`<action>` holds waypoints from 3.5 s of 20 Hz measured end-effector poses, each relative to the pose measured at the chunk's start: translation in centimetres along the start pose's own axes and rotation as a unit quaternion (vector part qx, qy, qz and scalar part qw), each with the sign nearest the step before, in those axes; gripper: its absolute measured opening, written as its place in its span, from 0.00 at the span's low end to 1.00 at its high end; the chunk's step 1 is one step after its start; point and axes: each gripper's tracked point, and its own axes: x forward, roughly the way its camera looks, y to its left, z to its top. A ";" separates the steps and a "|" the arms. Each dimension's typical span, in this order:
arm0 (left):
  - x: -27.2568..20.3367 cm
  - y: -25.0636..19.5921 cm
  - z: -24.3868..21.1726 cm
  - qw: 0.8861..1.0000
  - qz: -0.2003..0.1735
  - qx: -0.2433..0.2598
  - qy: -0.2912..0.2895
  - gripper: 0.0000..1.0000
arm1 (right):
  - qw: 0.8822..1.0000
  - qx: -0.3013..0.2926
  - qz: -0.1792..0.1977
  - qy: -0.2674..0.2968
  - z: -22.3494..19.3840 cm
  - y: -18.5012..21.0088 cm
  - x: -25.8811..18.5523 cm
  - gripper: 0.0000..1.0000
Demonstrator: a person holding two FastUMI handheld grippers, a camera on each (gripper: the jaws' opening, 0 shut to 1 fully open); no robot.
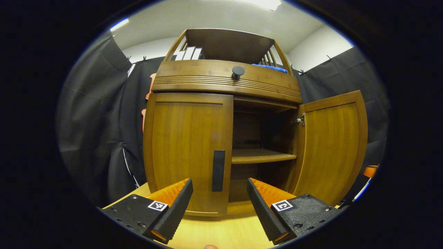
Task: Open the right door of the double-door shoe cabinet with the right hand, and open the left door with the left hand.
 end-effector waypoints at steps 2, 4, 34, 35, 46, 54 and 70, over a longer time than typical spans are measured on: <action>1.4 -0.2 -1.0 1.000 -0.007 -0.007 0.008 0.95 | 1.000 -0.001 -0.007 -0.006 0.2 -0.5 -0.2 0.44; 2.3 -0.2 -1.9 1.000 -0.007 -0.009 0.014 0.92 | 1.000 0.003 -0.011 -0.015 0.9 -0.8 -0.3 0.56; 14.3 1.8 -3.6 0.999 0.022 0.027 0.011 0.73 | 0.999 -0.010 0.006 -0.050 3.4 1.7 2.7 0.98; 14.4 1.7 -3.9 0.999 0.019 0.027 0.014 0.70 | 0.999 -0.010 0.006 -0.050 3.4 1.6 2.6 0.89; 14.5 0.9 -4.8 0.999 -0.022 0.032 0.026 0.25 | 0.999 -0.028 -0.002 -0.036 2.2 1.6 2.4 0.98; 12.1 1.3 -3.0 0.998 -0.063 0.023 0.018 0.18 | 0.999 -0.027 -0.010 -0.019 1.1 1.2 1.0 1.00; 9.8 2.5 0.7 0.995 -0.095 0.004 0.001 0.21 | 0.999 -0.020 -0.035 -0.013 0.7 -0.9 -1.9 1.00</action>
